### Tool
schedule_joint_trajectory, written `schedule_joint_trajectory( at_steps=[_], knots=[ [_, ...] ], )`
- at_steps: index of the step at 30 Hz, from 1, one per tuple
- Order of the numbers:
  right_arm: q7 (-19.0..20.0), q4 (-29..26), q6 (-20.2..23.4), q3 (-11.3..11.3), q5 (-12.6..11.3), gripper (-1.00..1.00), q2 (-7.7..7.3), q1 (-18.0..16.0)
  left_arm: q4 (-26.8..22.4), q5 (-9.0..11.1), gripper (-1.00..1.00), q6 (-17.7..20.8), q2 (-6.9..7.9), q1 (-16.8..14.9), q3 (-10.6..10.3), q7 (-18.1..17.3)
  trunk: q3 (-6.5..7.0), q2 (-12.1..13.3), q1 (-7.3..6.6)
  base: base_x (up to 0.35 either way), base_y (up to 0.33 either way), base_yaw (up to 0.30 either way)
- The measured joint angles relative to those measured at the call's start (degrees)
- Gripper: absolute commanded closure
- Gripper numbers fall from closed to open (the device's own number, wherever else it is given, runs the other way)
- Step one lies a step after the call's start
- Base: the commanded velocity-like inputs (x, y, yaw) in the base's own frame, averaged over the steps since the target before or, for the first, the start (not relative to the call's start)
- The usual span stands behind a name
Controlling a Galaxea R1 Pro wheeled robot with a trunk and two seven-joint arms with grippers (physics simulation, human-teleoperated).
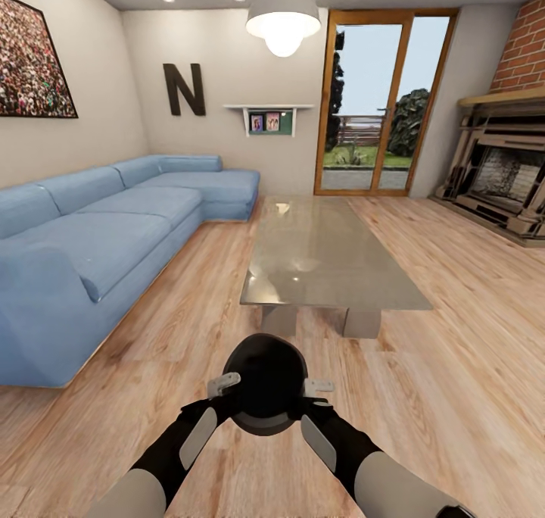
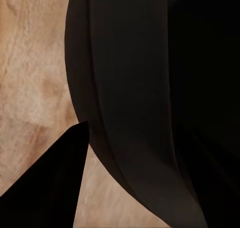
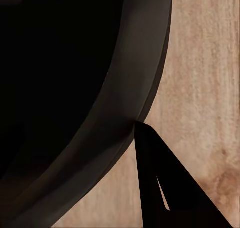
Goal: Place each of the two pumpkins and all three candles from the living room inside a cabinet in the living room (use any cabinet), then make sure every cabinet is closed, and position the cauldron so it is next to a table in the living room.
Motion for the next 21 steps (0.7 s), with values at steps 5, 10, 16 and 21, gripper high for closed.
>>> schedule_joint_trajectory(
  at_steps=[5,10,16,21],
  knots=[
    [0.14,-0.06,-0.02,-0.09,0.07,1.00,-0.03,-0.02,-0.15,-0.03,1.00,0.02,0.01,0.00,-0.01,0.06,-0.45,-0.03,0.05,0.000,0.000,0.000],
    [0.06,-0.04,-0.01,-0.06,0.07,1.00,0.00,-0.02,-0.08,0.03,1.00,0.01,0.03,0.01,-0.01,0.02,-0.45,-0.03,0.05,0.000,0.000,0.000],
    [0.10,0.01,0.00,0.00,-0.03,1.00,-0.04,0.00,0.01,-0.01,1.00,0.01,-0.01,0.00,0.01,0.01,-0.45,-0.03,0.03,0.100,0.000,0.000],
    [0.12,-0.04,-0.01,-0.06,0.03,1.00,-0.03,-0.01,-0.10,0.00,1.00,0.02,0.02,0.01,-0.04,0.04,-0.45,-0.03,0.04,0.097,0.000,0.000]
  ],
)
